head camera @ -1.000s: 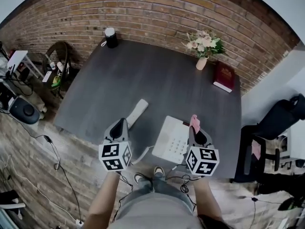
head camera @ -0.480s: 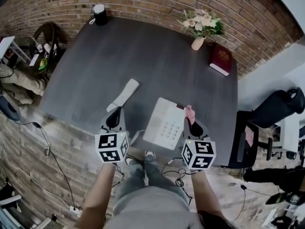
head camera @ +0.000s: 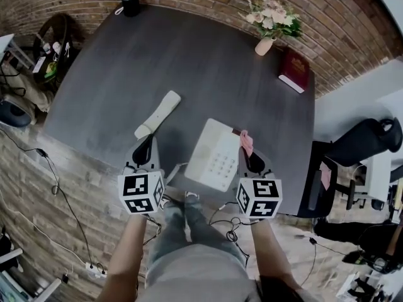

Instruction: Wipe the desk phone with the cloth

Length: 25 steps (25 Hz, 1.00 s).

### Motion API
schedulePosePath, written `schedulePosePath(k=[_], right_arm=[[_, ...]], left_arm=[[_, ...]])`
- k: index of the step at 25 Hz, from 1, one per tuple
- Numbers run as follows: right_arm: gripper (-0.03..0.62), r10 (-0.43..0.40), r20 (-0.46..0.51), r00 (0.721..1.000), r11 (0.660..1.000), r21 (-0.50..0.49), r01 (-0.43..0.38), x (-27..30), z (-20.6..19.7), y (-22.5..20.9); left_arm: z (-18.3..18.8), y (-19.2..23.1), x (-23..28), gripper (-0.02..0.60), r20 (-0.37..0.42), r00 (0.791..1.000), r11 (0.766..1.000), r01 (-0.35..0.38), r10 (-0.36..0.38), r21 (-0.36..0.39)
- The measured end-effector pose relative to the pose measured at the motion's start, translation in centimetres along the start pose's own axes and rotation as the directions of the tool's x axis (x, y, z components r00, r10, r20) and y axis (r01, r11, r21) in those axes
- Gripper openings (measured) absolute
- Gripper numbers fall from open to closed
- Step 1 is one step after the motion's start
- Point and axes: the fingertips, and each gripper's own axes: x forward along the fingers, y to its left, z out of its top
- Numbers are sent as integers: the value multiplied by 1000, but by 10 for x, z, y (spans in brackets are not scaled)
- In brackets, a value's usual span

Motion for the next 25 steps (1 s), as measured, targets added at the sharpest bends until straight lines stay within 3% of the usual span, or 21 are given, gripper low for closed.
schedulePosePath(k=[5, 14, 20, 25], right_arm=[[23, 9, -29, 1000, 994, -111, -12, 13, 4, 4], [23, 18, -109, 994, 947, -316, -52, 39, 6, 23], [23, 8, -139, 990, 881, -468, -72, 54, 12, 38], [23, -37, -195, 980, 798, -596, -88, 65, 14, 45]], left_arm=[[-11, 9, -2, 5, 5, 1000, 1000, -21, 21, -8], [-31, 34, -10, 5, -15, 998, 995, -64, 63, -77], [-33, 57, -16, 5, -11, 994, 989, -109, 109, -99], [-36, 74, -29, 5, -11, 989, 983, -148, 148, -108]])
